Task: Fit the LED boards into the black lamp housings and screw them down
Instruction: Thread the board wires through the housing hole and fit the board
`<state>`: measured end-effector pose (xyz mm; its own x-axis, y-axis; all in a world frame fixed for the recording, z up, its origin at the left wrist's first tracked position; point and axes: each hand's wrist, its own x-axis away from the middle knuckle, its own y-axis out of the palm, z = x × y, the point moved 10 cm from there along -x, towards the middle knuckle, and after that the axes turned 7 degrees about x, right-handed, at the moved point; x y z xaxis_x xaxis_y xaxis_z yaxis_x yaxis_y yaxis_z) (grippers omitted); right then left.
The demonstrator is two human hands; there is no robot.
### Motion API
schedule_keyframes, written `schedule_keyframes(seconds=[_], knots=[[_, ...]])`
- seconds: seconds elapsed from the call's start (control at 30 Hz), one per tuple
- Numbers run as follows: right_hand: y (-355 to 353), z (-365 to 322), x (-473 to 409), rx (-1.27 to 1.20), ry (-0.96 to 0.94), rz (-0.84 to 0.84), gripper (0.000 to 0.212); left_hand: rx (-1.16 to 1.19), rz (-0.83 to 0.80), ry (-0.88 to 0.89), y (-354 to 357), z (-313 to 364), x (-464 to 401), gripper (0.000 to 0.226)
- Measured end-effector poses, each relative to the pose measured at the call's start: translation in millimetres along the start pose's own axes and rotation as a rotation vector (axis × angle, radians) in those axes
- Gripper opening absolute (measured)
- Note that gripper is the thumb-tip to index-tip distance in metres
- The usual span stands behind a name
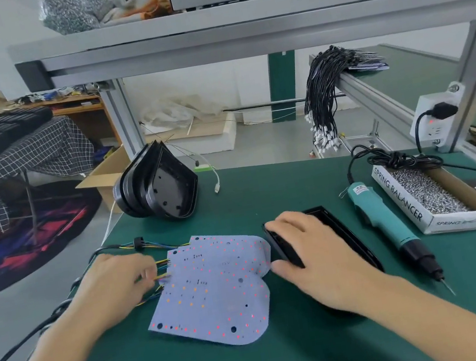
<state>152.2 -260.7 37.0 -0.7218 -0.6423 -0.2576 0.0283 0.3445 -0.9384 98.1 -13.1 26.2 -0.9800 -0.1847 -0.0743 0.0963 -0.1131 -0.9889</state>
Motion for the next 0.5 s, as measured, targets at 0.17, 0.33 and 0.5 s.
schedule_keyframes(seconds=[0.17, 0.33, 0.5], knots=[[1, -43, -23, -0.441, -0.081, -0.078, 0.081, 0.472, 0.238, 0.381, -67, 55, 11, 0.007], [-26, -48, -54, -0.920, -0.011, -0.045, 0.009, 0.750, 0.356, 0.504, -110, 97, 3, 0.023], [-88, 19, -46, -1.062, 0.056, 0.244, 0.012, 0.547, 0.350, 0.216, -79, 46, -39, 0.075]])
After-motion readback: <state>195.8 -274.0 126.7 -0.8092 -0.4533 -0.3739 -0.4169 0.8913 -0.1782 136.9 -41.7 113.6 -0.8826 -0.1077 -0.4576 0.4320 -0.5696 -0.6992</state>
